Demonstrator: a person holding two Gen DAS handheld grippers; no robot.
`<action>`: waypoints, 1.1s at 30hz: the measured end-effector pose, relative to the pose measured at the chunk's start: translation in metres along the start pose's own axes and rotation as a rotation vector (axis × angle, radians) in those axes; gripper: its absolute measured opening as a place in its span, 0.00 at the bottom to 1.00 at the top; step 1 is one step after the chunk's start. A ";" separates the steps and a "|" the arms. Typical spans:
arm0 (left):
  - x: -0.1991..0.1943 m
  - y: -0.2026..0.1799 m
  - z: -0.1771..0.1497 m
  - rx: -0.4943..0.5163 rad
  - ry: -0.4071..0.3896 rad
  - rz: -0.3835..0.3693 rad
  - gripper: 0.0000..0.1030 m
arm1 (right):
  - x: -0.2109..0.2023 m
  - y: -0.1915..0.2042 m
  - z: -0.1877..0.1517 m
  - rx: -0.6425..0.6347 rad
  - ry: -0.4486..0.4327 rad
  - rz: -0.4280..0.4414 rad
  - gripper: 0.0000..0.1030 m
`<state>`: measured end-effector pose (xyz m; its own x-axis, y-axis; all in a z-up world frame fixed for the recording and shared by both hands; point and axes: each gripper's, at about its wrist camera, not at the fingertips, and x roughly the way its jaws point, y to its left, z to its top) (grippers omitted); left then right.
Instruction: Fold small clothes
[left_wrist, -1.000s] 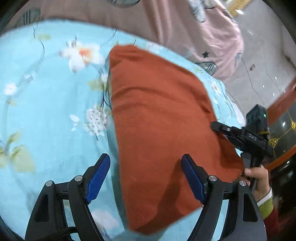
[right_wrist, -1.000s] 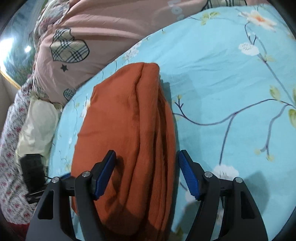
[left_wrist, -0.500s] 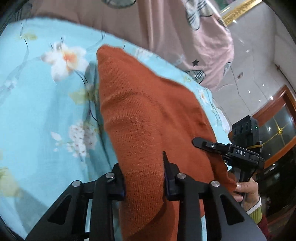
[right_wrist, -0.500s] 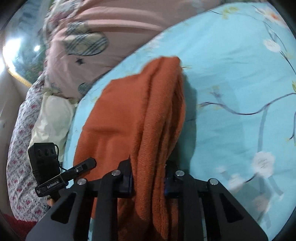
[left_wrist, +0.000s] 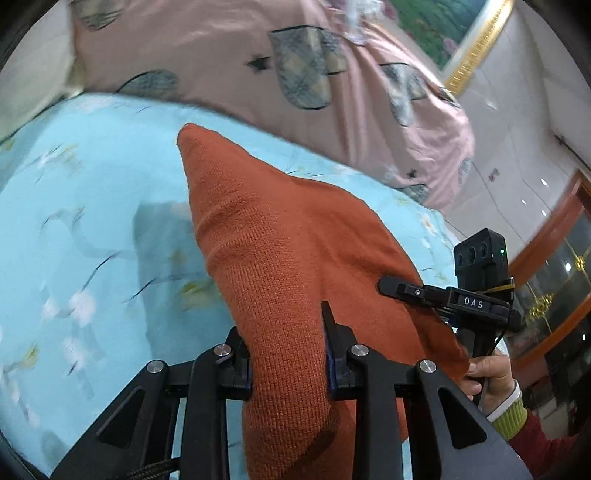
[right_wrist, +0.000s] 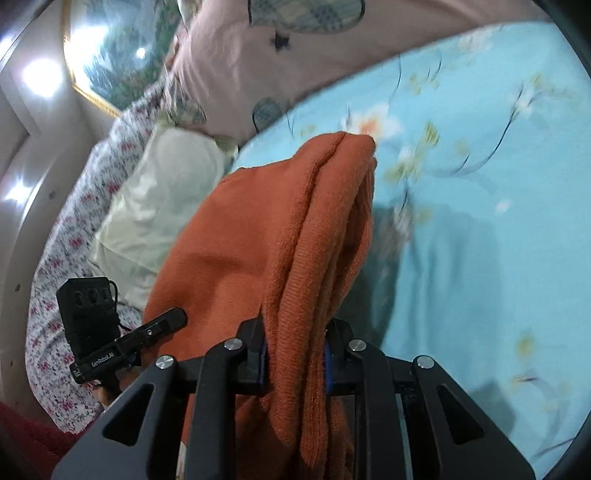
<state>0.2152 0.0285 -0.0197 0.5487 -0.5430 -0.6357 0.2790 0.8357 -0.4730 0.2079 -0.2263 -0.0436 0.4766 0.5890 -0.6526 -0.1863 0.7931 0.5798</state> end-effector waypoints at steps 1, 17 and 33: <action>-0.001 0.009 -0.006 -0.018 0.010 0.013 0.26 | 0.009 0.000 -0.004 -0.001 0.019 -0.011 0.23; -0.026 0.066 -0.060 -0.094 0.067 0.133 0.49 | 0.004 -0.004 -0.016 0.028 0.003 -0.196 0.39; -0.056 0.006 -0.057 0.119 0.049 0.020 0.39 | 0.016 0.013 0.050 -0.035 -0.097 -0.141 0.10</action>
<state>0.1409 0.0587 -0.0220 0.5169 -0.5274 -0.6743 0.3620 0.8484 -0.3862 0.2558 -0.2144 -0.0226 0.5804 0.4551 -0.6753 -0.1405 0.8728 0.4674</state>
